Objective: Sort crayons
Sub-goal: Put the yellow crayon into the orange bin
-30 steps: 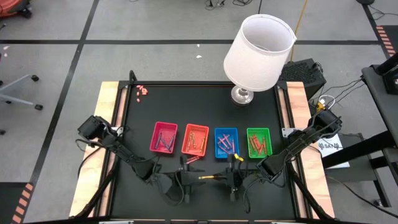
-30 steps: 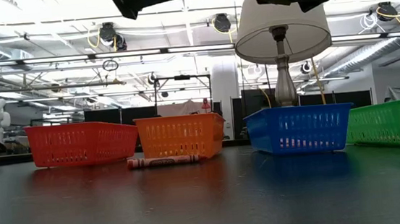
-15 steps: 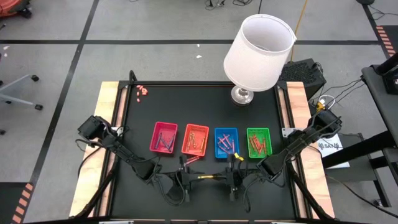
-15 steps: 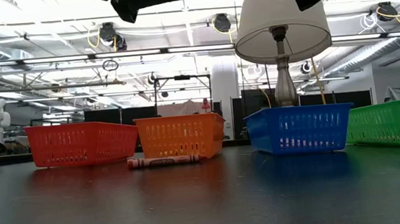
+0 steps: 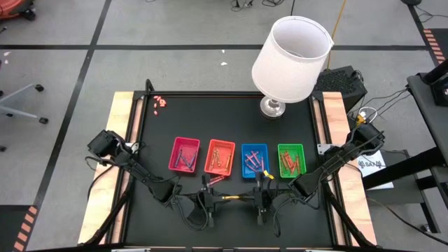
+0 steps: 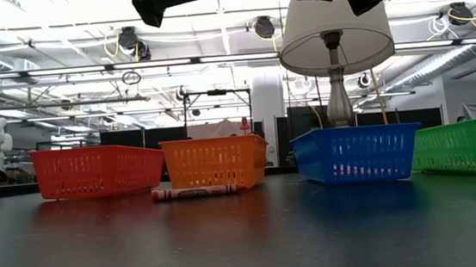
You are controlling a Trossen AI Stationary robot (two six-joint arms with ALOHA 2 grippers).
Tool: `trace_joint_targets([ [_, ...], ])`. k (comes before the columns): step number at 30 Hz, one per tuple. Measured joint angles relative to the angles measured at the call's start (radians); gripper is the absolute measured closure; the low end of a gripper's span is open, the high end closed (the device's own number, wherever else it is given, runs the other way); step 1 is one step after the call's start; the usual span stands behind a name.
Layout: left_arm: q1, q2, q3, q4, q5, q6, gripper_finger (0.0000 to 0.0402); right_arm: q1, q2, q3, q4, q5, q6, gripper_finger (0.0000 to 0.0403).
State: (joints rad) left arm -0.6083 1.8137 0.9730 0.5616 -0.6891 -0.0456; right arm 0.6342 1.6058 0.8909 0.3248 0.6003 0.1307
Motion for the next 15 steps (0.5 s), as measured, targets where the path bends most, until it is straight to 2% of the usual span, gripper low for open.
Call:
trace_joint_targets([
  [11, 0.000, 0.000, 0.000, 0.017, 0.010, -0.001, 0.0331, 0.000, 0.000, 0.000, -0.001, -0.002, 0.000, 0.0398],
  [15, 0.001, 0.000, 0.000, 0.017, 0.032, -0.002, 0.0344, 0.000, 0.000, 0.000, -0.002, -0.007, 0.000, 0.0398],
])
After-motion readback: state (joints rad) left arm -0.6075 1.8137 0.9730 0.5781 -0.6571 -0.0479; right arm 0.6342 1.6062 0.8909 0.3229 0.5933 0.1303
